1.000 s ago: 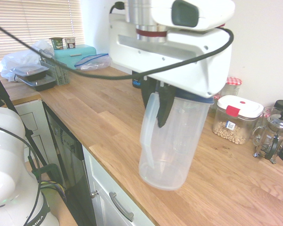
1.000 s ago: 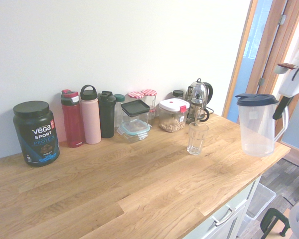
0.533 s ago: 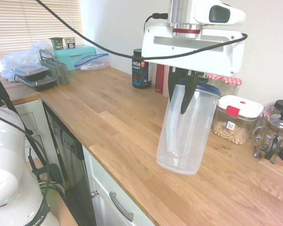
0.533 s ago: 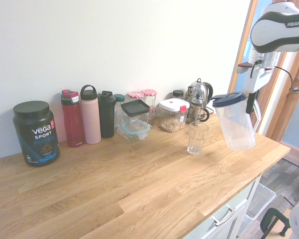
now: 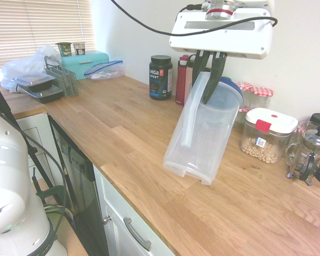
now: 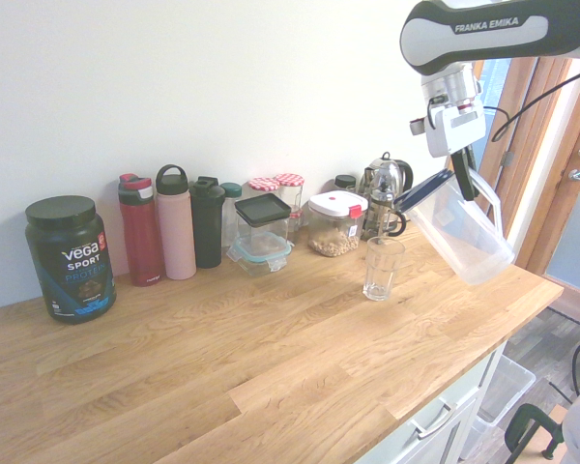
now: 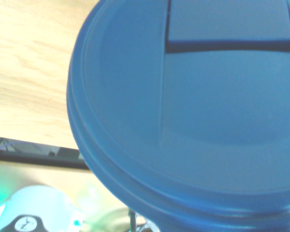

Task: Pour me some water

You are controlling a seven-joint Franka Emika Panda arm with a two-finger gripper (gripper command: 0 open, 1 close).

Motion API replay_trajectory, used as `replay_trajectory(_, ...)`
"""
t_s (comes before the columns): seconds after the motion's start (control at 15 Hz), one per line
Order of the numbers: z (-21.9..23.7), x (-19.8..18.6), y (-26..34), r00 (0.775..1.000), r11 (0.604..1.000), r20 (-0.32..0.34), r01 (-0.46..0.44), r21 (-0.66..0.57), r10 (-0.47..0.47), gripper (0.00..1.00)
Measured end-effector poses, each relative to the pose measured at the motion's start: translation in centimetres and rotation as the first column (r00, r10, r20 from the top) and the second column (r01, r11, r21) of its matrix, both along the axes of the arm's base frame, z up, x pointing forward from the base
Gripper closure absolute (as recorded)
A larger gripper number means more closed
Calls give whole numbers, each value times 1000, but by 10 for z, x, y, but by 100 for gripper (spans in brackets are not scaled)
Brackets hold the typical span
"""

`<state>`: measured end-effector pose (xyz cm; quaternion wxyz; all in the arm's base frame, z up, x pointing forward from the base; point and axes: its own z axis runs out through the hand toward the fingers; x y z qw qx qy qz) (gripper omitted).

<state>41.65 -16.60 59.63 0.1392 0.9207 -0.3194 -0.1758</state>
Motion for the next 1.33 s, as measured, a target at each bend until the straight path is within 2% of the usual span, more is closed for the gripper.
replay_trajectory(0.27, -23, 10, 2, 995, 999, -101, -15, -36, 11, 100)
replay_trajectory(0.73, -54, 24, 14, 978, 999, -207, -32, -34, 24, 100)
replay_trajectory(1.13, -55, 28, 16, 977, 999, -210, -34, -41, 25, 100)
replay_trajectory(1.27, -54, 31, 15, 983, 998, -183, -41, -47, 32, 100)
replay_trajectory(1.33, -51, 33, 14, 989, 998, -145, -47, -50, 39, 100)
